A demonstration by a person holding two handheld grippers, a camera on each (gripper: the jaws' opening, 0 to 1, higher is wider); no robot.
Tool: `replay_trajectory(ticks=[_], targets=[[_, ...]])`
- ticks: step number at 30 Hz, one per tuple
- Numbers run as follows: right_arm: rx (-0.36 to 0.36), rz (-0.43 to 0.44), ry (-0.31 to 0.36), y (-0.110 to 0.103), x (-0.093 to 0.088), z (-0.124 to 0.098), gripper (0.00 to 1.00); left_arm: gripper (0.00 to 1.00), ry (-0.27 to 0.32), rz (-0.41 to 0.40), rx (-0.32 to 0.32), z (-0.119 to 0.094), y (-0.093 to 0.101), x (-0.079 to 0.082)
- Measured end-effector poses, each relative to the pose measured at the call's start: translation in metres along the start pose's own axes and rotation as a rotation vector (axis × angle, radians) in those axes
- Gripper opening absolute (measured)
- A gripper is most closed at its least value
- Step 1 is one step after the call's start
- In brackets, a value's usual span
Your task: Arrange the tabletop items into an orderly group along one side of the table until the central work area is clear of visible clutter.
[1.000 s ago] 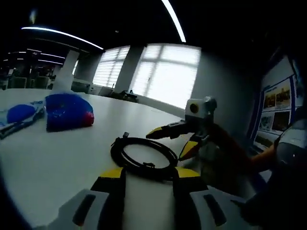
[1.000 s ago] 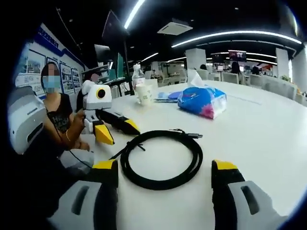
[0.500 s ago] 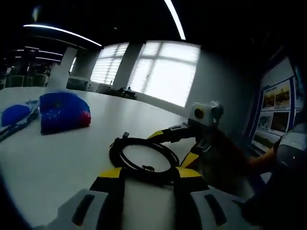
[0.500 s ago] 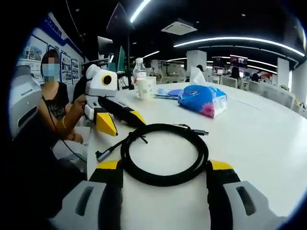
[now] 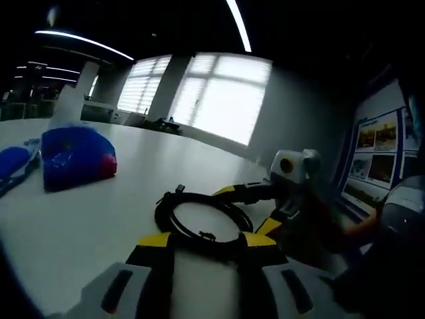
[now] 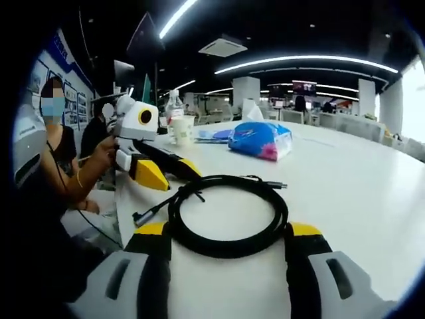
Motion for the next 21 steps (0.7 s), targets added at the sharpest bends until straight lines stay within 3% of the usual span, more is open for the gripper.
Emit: replay_trajectory(ticks=[7, 10, 21], targets=[[-0.076, 0.041, 0.04, -0.009, -0.004, -0.01, 0.64, 0.37, -0.005, 0.012, -0.008, 0.007, 0.0, 0.002], [-0.097, 0.087, 0.062, -0.011, -0.004, -0.015, 0.59, 0.37, -0.006, 0.016, 0.003, 0.008, -0.002, 0.003], [-0.109, 0.098, 0.075, -0.019, -0.009, -0.025, 0.54, 0.37, 0.005, 0.03, 0.005, 0.011, -0.007, 0.004]])
Point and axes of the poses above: the point that each gripper's makers call its tool centre point, and the gripper's own axes: z roughly forward along the fingers, y roughly to its right, x roughly out of its top, the point moved 7 cm from there along -z, roughly backward along the fingers, and after that the axes turned 8 degrees about -x, right-handed, at the moved point
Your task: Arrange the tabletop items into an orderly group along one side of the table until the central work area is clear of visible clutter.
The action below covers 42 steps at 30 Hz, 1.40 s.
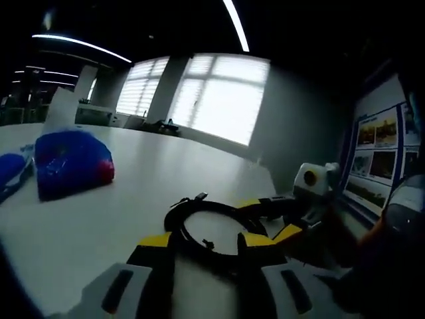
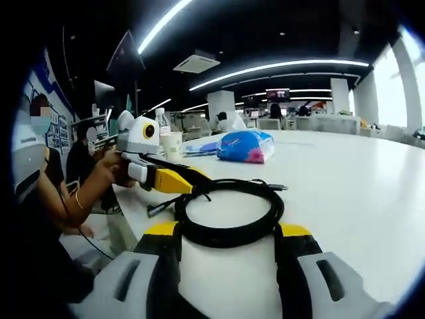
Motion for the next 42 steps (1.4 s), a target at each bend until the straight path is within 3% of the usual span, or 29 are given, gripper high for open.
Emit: replay_trajectory(ticks=[9, 11, 14, 18, 22, 29, 37, 42], targets=[[0.012, 0.001, -0.001, -0.004, -0.002, -0.006, 0.48, 0.37, 0.022, -0.008, -0.003, -0.004, -0.003, -0.001], [0.027, -0.014, 0.006, -0.003, -0.003, -0.009, 0.46, 0.37, 0.075, -0.003, 0.041, -0.009, -0.007, 0.002], [0.022, 0.023, 0.03, 0.002, -0.001, -0.016, 0.47, 0.38, 0.101, 0.05, 0.132, -0.023, -0.012, 0.005], [0.003, 0.044, 0.054, 0.01, 0.004, -0.023, 0.47, 0.39, 0.121, 0.083, 0.169, -0.034, -0.012, 0.01], [-0.029, 0.031, 0.08, 0.019, 0.013, -0.028, 0.45, 0.39, 0.123, 0.168, 0.252, -0.049, -0.014, 0.017], [-0.045, 0.003, 0.112, 0.021, 0.027, -0.026, 0.43, 0.36, 0.127, 0.183, 0.299, -0.057, -0.019, 0.017], [-0.035, -0.035, 0.149, 0.018, 0.04, -0.016, 0.38, 0.35, 0.136, 0.227, 0.41, -0.076, -0.032, 0.02], [-0.017, -0.033, 0.168, 0.017, 0.047, -0.007, 0.24, 0.3, 0.145, 0.281, 0.458, -0.083, -0.039, 0.026]])
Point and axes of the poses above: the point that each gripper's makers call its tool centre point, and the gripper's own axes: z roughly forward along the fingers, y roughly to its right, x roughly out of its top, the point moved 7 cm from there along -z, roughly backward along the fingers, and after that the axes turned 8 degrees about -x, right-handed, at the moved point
